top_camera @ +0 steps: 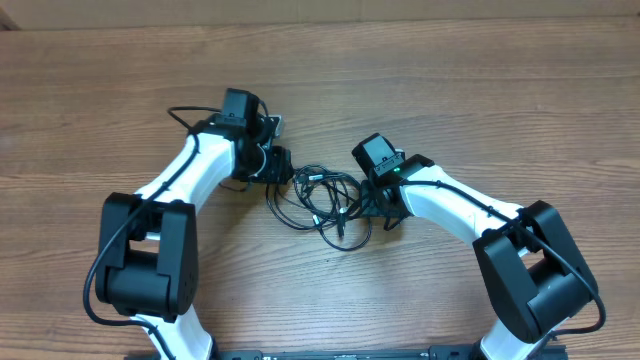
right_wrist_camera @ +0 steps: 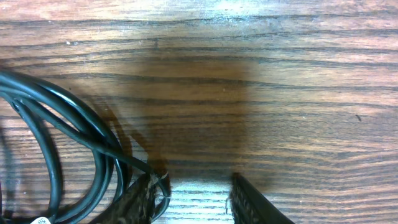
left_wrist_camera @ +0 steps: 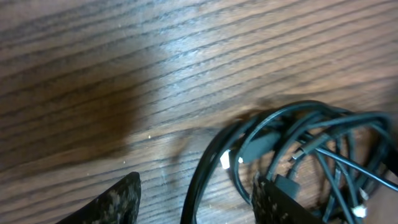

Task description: Untangle cables

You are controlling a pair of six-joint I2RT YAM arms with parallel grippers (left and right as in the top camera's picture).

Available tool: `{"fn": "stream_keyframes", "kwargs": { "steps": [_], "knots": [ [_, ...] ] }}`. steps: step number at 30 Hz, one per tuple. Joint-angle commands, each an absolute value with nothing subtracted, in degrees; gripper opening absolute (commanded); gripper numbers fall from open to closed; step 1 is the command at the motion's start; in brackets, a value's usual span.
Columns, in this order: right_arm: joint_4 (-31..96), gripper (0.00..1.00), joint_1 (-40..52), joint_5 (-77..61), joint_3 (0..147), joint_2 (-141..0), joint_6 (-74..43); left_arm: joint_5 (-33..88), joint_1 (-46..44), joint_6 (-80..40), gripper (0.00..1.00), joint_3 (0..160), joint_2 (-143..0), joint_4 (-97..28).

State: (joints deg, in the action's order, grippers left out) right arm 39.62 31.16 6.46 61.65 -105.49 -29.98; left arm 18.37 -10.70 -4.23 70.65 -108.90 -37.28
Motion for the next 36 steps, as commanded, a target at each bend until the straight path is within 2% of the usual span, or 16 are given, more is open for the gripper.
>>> {"fn": "stream_keyframes", "kwargs": {
  "steps": [1,5,14,20,22,24,27,30,36],
  "knots": [
    [39.6,0.38,30.7,7.7,60.1,-106.6,-29.9,23.5,-8.9,0.0,0.59,72.2,-108.9,-39.5],
    [39.5,0.41,30.7,7.7,60.1,-106.6,-29.9,21.5,-9.4,0.0,0.56,71.2,-109.3,-41.5],
    [38.9,0.52,30.7,7.4,60.1,-106.6,-28.8,16.9,-11.1,-2.8,0.47,68.8,-110.7,-37.0],
    [37.4,0.62,30.7,5.7,60.1,-106.6,-25.2,17.0,-11.0,-3.0,0.46,68.8,-112.8,-36.3],
    [37.4,0.68,30.7,5.4,60.1,-106.6,-25.2,17.0,-11.0,-3.0,0.43,68.8,-112.8,-36.4],
    [37.4,0.80,30.7,5.2,60.1,-106.6,-25.2,17.0,-10.9,-3.0,0.38,68.8,-112.8,-36.4],
    [37.4,0.91,30.7,5.1,60.1,-106.6,-25.2,17.0,-10.9,-3.0,0.37,68.8,-112.8,-36.4],
    [38.3,0.91,30.7,5.1,60.7,-106.4,-25.3,17.0,-10.9,-3.0,0.35,68.8,-112.8,-36.4],
    [39.3,0.97,30.8,3.0,63.2,-105.1,-25.2,17.0,-10.9,-3.0,0.33,68.8,-112.8,-36.4]
  ]
}}
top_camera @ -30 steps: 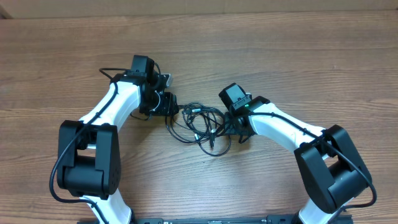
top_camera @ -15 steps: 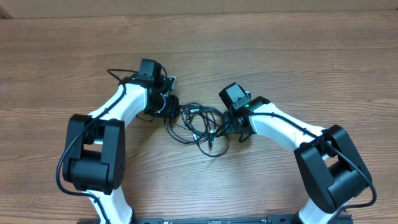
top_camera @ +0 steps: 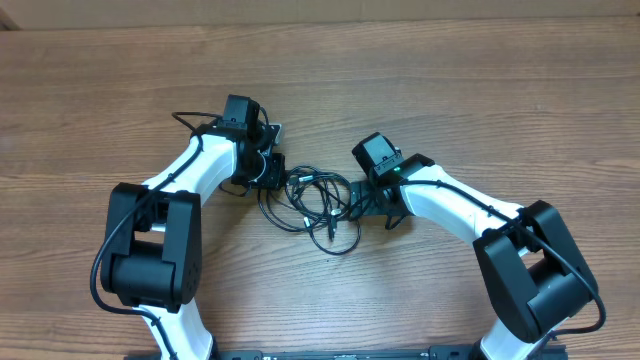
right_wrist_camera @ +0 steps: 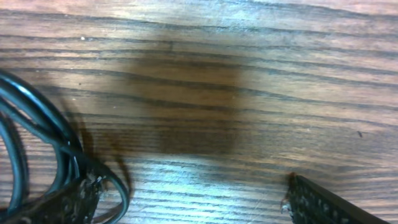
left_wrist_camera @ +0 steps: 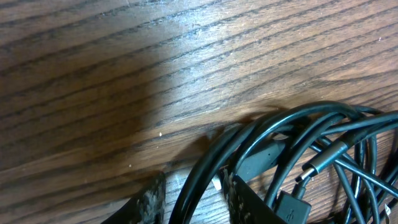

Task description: Untangle cables

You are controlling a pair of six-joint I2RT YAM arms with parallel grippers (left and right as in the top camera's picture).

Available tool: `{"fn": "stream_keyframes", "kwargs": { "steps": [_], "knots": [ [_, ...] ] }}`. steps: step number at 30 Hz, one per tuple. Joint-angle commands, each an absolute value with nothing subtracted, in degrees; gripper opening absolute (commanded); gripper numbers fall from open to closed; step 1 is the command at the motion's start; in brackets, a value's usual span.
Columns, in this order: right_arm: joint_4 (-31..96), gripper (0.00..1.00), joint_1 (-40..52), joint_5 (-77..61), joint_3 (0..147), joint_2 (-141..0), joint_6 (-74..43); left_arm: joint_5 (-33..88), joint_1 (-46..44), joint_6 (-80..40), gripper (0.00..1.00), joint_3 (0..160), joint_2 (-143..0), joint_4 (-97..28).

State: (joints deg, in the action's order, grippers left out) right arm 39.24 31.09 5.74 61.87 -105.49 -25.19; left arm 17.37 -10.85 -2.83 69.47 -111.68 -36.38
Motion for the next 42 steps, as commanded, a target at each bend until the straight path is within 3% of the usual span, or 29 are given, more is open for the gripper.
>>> {"fn": "stream_keyframes", "kwargs": {
  "steps": [1,20,36,42],
  "knots": [
    [39.5,0.99,30.8,3.0,63.1,-105.1,-25.2,17.0,-10.9,-3.0,0.33,68.8,-112.8,-36.4],
    [41.1,1.00,29.1,-6.9,68.3,-105.1,-14.9,17.0,-10.9,-3.0,0.34,68.8,-112.8,-36.4],
    [36.3,1.00,29.2,-7.9,68.6,-105.2,-14.5,17.0,-10.9,-3.2,0.34,68.8,-112.8,-36.4],
    [40.7,1.00,29.3,-7.8,68.4,-106.0,-14.3,17.0,-10.9,-3.2,0.33,68.8,-112.8,-36.6]
  ]
}}
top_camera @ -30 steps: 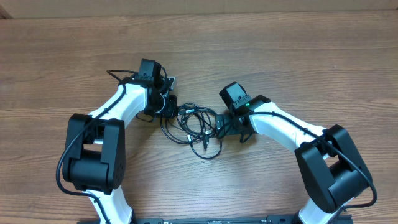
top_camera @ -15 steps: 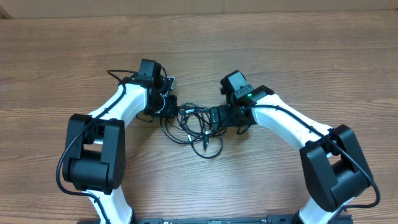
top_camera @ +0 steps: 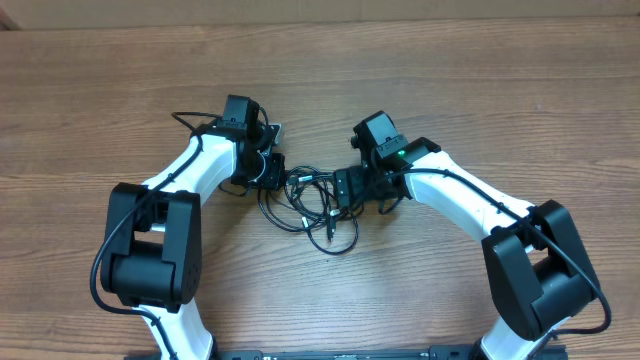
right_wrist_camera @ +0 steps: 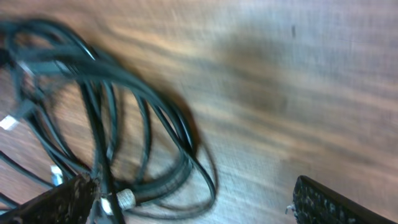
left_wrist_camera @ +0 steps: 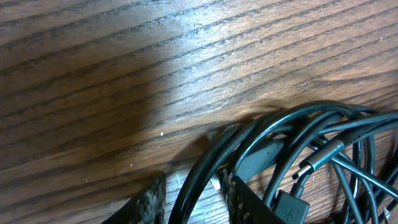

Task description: Untangle cables

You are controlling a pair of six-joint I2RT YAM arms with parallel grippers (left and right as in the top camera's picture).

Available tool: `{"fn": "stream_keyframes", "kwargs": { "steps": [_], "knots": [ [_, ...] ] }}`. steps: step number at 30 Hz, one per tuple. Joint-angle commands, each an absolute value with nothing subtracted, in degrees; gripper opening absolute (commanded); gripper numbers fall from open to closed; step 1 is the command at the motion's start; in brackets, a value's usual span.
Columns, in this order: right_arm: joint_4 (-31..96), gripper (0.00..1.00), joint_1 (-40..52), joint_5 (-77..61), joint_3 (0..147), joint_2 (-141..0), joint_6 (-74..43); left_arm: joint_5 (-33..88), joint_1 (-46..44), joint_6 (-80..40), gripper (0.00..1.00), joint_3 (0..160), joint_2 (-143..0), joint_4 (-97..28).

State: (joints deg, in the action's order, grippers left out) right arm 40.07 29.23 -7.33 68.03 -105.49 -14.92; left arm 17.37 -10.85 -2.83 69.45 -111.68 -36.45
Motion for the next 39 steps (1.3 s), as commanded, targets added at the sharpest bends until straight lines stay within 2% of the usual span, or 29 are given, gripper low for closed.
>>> {"fn": "stream_keyframes", "kwargs": {
  "steps": [1,7,39],
  "knots": [
    [40.8,1.00,29.3,-7.8,67.9,-106.2,-13.7,17.0,-10.9,-3.2,0.33,68.8,-112.8,-36.5],
    [34.5,1.00,29.1,-5.0,63.7,-106.7,-13.0,17.0,-10.9,-3.2,0.33,68.8,-112.8,-36.4],
    [29.6,1.00,28.7,-0.4,61.7,-106.9,-13.0,17.0,-11.0,-3.9,0.33,68.8,-112.8,-36.1]
  ]
}}
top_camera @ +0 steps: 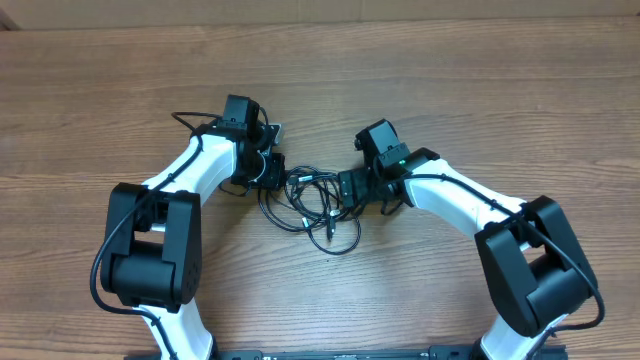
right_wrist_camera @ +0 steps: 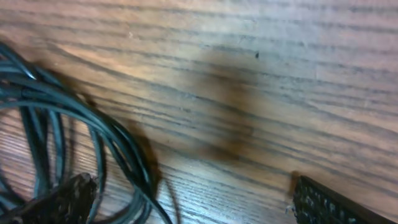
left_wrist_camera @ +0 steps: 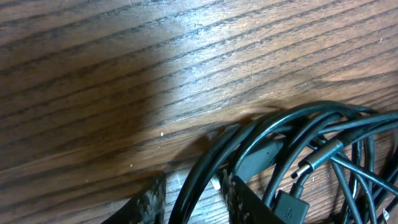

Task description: Untangle cables

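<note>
A knot of thin black cables (top_camera: 318, 205) lies on the wooden table between my two grippers. My left gripper (top_camera: 272, 172) is at the knot's left edge. In the left wrist view this gripper (left_wrist_camera: 194, 200) has its jaws close together on a thick black cable loop (left_wrist_camera: 208, 168), and a metal plug (left_wrist_camera: 324, 155) lies to the right. My right gripper (top_camera: 349, 188) is at the knot's upper right. In its own view the right gripper (right_wrist_camera: 193, 202) is wide open over bare wood, with black strands (right_wrist_camera: 127, 155) beside its left finger (right_wrist_camera: 71, 196).
The wooden table (top_camera: 480, 90) runs wide to the left, right and back of the knot. Both white arms reach in from bases at the near edge. A loose strand loop (top_camera: 345, 240) trails toward the near side.
The right wrist has shifted slightly; its view was blurred and full of cable loops, and now shows mostly bare wood with strands only at the left. My left gripper and its cable loop have not moved.
At first my left gripper stood open around strands at the knot's left, and the right gripper's jaws were narrow at its right edge. Then the left was shut on a loop and the right wide open. The right then sat at the knot's upper right, where it stays.
</note>
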You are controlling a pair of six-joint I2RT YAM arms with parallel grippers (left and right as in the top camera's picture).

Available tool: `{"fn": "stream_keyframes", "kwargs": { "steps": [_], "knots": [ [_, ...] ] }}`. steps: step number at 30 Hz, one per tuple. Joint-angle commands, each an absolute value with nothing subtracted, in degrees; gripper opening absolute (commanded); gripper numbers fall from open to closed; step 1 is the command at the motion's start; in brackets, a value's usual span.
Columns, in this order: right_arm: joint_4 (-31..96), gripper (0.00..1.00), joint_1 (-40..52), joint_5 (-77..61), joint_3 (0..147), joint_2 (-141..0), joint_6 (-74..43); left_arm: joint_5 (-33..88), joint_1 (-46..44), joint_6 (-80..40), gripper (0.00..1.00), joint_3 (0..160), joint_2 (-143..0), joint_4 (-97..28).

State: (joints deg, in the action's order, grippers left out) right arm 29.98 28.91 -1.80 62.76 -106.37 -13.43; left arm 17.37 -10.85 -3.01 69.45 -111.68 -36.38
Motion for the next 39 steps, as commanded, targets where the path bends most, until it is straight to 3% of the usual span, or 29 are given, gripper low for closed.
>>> {"fn": "stream_keyframes", "kwargs": {
  "steps": [1,11,15,24,31,35,39],
  "knots": [
    [29.3,1.00,28.7,0.2,61.2,-106.9,-13.0,17.0,-11.0,-3.9,0.33,68.8,-112.8,-36.1],
    [25.7,0.99,28.7,3.3,57.3,-106.9,-13.0,17.0,-11.0,-3.9,0.31,68.8,-112.8,-36.0],
    [25.1,0.93,28.7,4.7,56.7,-106.9,-13.9,16.9,-11.0,-3.9,0.29,68.8,-112.8,-36.1],
    [23.1,0.95,28.7,7.0,54.8,-106.9,-15.0,14.0,-11.1,-6.5,0.27,68.8,-112.8,-36.6],
    [23.2,0.94,28.7,7.7,54.7,-106.9,-14.9,-10.4,-12.2,-27.4,0.24,68.8,-112.8,-41.8],
    [23.2,0.94,28.7,8.0,54.6,-106.9,-14.9,-18.6,-12.3,-32.5,0.30,67.1,-112.8,-42.4],
    [23.2,0.94,28.7,8.6,54.3,-106.9,-15.0,-21.5,-11.1,-32.8,0.48,65.3,-112.8,-42.8]
  ]
}}
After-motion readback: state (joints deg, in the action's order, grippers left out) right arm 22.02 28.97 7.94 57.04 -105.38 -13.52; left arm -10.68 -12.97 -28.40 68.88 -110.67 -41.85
